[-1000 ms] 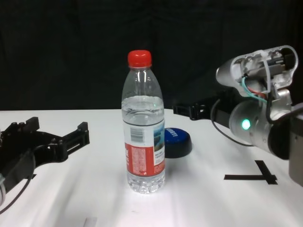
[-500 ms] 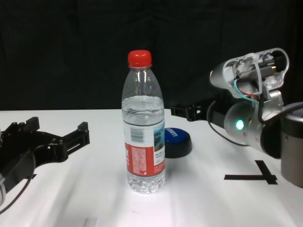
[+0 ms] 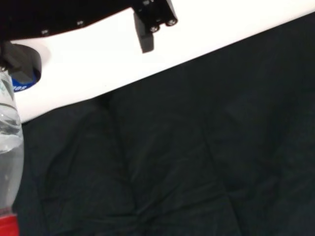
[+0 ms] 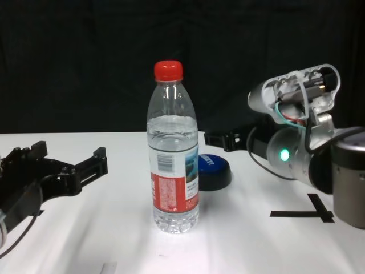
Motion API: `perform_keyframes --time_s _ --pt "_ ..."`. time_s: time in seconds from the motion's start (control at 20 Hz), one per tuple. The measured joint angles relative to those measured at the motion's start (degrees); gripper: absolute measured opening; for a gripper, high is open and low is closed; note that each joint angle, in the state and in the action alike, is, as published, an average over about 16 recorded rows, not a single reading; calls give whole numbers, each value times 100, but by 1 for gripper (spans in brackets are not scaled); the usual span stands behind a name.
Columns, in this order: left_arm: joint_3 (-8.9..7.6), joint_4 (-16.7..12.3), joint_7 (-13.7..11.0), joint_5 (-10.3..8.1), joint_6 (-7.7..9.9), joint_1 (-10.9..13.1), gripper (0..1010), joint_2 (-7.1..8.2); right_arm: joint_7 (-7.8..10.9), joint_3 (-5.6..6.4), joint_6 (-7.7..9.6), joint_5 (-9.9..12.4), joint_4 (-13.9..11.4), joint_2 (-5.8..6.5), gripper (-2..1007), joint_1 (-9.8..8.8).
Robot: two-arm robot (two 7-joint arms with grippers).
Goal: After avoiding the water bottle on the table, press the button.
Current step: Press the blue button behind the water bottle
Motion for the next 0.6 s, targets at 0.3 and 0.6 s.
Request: perform_keyframes --time_s 0.3,0.6 --pt "0 0 0 0 0 0 1003 0 -35 0 -26 -65 183 -23 1003 73" --pt "0 0 0 0 0 0 1003 0 -78 19 -30 -127 310 -34 1003 114"
